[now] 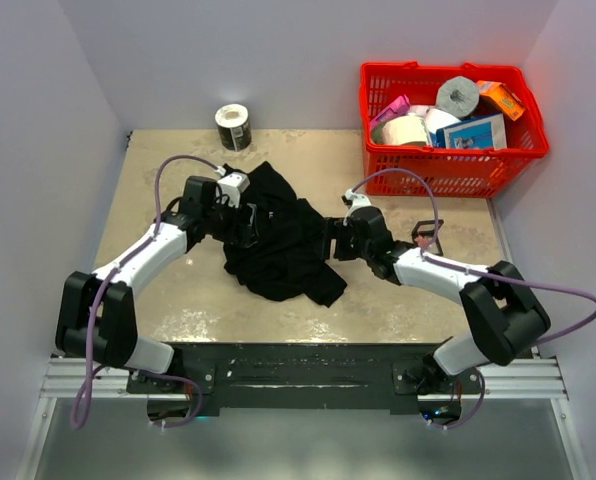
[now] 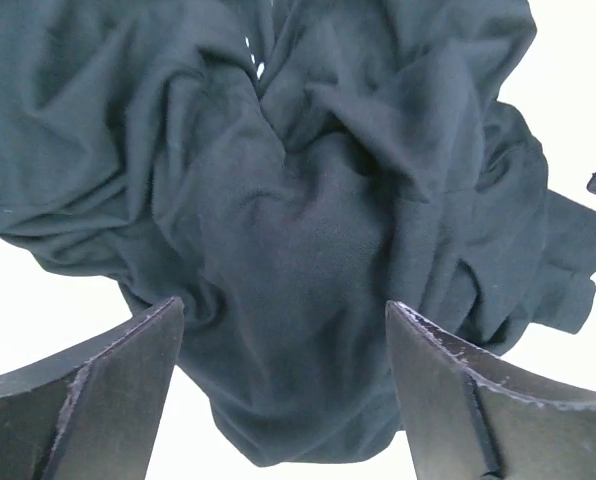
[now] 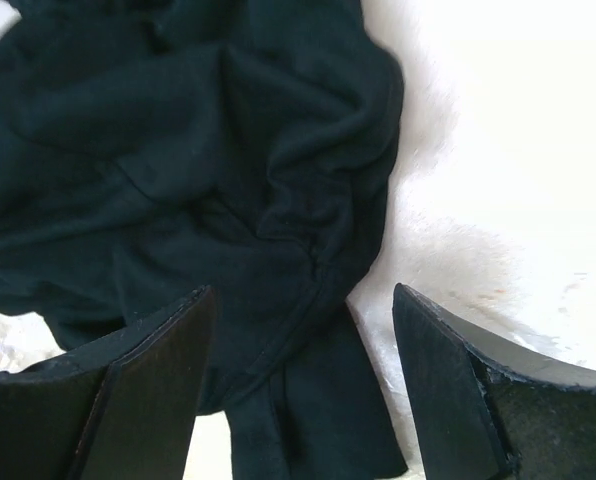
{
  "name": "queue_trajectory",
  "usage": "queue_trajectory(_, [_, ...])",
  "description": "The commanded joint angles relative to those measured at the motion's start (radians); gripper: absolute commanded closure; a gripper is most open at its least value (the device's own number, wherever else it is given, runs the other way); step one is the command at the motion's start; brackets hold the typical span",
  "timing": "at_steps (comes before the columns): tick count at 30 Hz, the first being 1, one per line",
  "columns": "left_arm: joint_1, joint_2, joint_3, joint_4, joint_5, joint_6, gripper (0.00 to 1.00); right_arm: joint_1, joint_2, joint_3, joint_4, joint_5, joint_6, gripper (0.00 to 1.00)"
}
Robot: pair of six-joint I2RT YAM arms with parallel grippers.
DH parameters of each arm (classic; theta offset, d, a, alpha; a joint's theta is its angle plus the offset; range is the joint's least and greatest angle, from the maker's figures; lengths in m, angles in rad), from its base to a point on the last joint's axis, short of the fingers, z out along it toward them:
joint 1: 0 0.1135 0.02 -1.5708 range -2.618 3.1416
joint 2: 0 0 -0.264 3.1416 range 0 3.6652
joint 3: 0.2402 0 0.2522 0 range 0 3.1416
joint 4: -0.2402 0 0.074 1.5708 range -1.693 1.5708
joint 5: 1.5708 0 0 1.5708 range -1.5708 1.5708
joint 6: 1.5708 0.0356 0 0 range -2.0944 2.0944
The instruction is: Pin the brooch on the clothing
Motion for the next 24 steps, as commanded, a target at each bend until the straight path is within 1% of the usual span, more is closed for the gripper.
queue_trajectory(1, [-0.009, 0.049, 0.052, -0.033, 0.013, 0.025, 0.16, 0.005, 0.035, 0.054, 0.071, -0.054, 0.029, 0.25])
queue_trajectory(3, [-0.011, 0.064, 0.053, -0.036, 0.013, 0.025, 0.20, 0.006, 0.067, 0.051, 0.095, -0.076, 0.042, 0.26])
queue_trajectory(4, [-0.012, 0.069, 0.053, -0.034, 0.018, 0.025, 0.24, 0.005, 0.078, 0.048, 0.103, -0.094, 0.045, 0.26])
queue_trajectory(5, [-0.012, 0.073, 0.053, -0.034, 0.027, 0.026, 0.35, 0.005, 0.092, 0.048, 0.109, -0.100, 0.051, 0.26])
queue_trajectory(6, [-0.014, 0.089, 0.055, -0.037, 0.034, 0.028, 0.39, 0.003, 0.113, 0.049, 0.114, -0.103, 0.055, 0.27])
queue_trajectory(10, [-0.019, 0.133, 0.069, -0.057, 0.041, 0.034, 0.49, 0.003, 0.156, 0.057, 0.128, -0.116, 0.068, 0.31])
queue_trajectory(11, [-0.019, 0.148, 0.072, -0.065, 0.044, 0.035, 0.53, 0.005, 0.162, 0.059, 0.128, -0.117, 0.069, 0.32])
queue_trajectory(13, [-0.022, 0.159, 0.075, -0.066, 0.045, 0.035, 0.57, 0.003, 0.167, 0.060, 0.132, -0.122, 0.071, 0.36])
queue_trajectory(14, [-0.022, 0.167, 0.075, -0.066, 0.051, 0.035, 0.65, 0.005, 0.167, 0.060, 0.134, -0.125, 0.072, 0.40])
queue_trajectory(15, [-0.023, 0.168, 0.075, -0.066, 0.054, 0.037, 0.69, 0.005, 0.166, 0.060, 0.137, -0.127, 0.074, 0.51])
queue_trajectory(16, [-0.023, 0.170, 0.076, -0.066, 0.059, 0.037, 0.77, 0.003, 0.161, 0.060, 0.138, -0.128, 0.074, 0.58])
queue_trajectory(17, [-0.023, 0.165, 0.078, -0.063, 0.070, 0.037, 0.91, 0.005, 0.158, 0.060, 0.140, -0.133, 0.074, 0.64])
queue_trajectory(18, [-0.023, 0.161, 0.078, -0.059, 0.073, 0.035, 0.97, 0.003, 0.155, 0.059, 0.141, -0.137, 0.074, 0.70])
queue_trajectory(19, [-0.023, 0.153, 0.077, -0.053, 0.071, 0.034, 1.00, 0.005, 0.143, 0.059, 0.140, -0.140, 0.075, 0.81])
queue_trajectory(21, [-0.023, 0.103, 0.072, -0.020, 0.054, 0.020, 1.00, 0.005, 0.126, 0.057, 0.131, -0.142, 0.075, 0.95])
queue_trajectory(22, [-0.023, 0.074, 0.051, 0.003, 0.047, 0.014, 1.00, 0.005, 0.100, 0.062, 0.118, -0.142, 0.074, 1.00])
queue_trajectory(23, [-0.023, 0.006, 0.040, 0.048, 0.030, 0.008, 1.00, 0.005, 0.078, 0.063, 0.102, -0.143, 0.069, 1.00])
queue_trajectory(24, [-0.023, -0.029, 0.028, 0.072, 0.021, 0.000, 1.00, 0.005, 0.052, 0.062, 0.094, -0.140, 0.066, 1.00])
